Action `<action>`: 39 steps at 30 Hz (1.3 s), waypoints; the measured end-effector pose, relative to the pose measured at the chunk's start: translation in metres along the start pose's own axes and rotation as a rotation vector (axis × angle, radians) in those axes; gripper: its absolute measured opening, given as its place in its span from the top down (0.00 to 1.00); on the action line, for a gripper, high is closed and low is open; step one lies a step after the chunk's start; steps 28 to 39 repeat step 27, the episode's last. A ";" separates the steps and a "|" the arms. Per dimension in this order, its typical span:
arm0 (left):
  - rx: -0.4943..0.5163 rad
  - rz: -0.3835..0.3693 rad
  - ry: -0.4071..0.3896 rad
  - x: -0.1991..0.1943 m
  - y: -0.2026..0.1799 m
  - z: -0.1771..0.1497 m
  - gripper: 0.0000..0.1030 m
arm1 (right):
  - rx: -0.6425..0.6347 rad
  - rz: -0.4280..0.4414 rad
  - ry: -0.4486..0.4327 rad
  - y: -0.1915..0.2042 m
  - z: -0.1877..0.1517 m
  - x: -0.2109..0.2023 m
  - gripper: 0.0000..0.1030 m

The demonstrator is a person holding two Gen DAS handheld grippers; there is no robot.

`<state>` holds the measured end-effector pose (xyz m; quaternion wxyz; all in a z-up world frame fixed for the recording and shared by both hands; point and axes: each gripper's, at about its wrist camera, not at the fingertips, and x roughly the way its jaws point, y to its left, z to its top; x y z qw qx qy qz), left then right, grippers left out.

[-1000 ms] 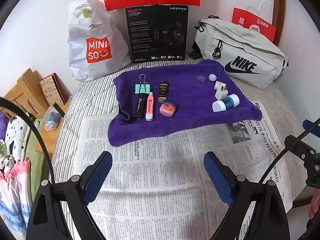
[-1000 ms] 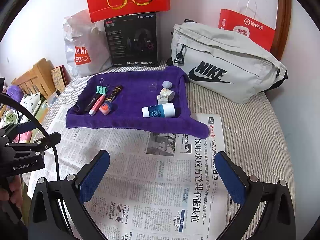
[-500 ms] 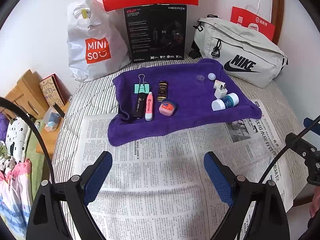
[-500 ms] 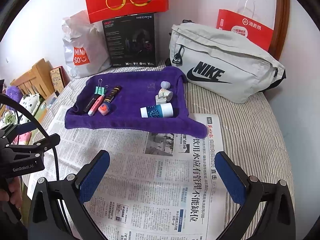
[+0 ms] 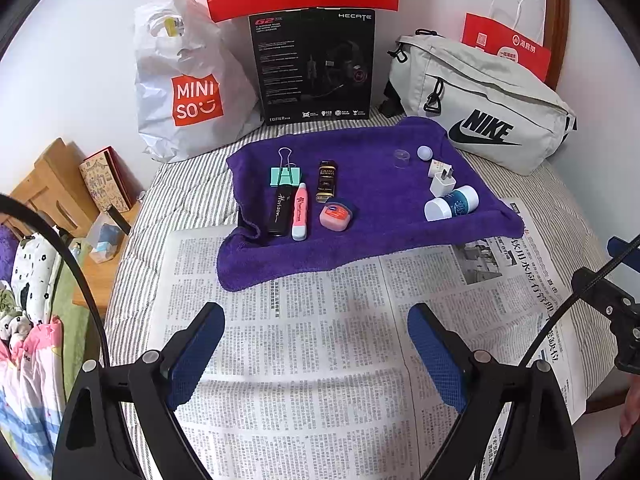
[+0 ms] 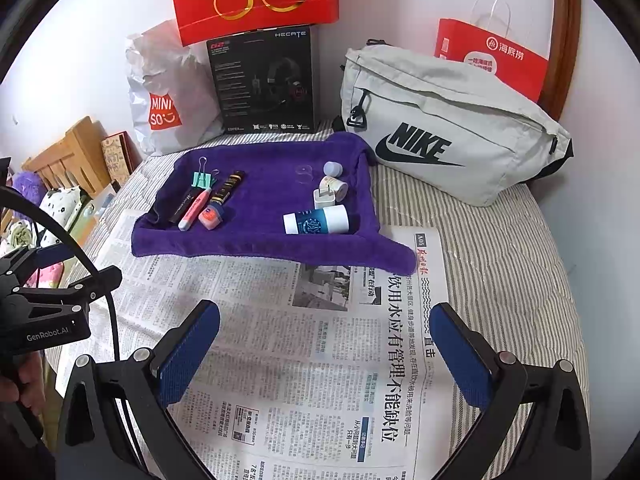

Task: Organize rigid objects

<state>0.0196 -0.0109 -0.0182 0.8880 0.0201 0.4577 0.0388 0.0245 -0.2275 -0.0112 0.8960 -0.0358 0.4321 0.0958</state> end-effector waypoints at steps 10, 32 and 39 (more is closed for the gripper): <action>0.006 -0.003 -0.001 -0.001 -0.001 0.000 0.10 | 0.001 -0.003 0.000 -0.001 -0.001 0.001 0.00; 0.006 0.009 -0.008 -0.005 -0.001 0.002 0.10 | -0.005 -0.008 0.011 0.000 -0.003 0.004 0.00; 0.006 0.009 -0.008 -0.005 -0.001 0.002 0.10 | -0.005 -0.008 0.011 0.000 -0.003 0.004 0.00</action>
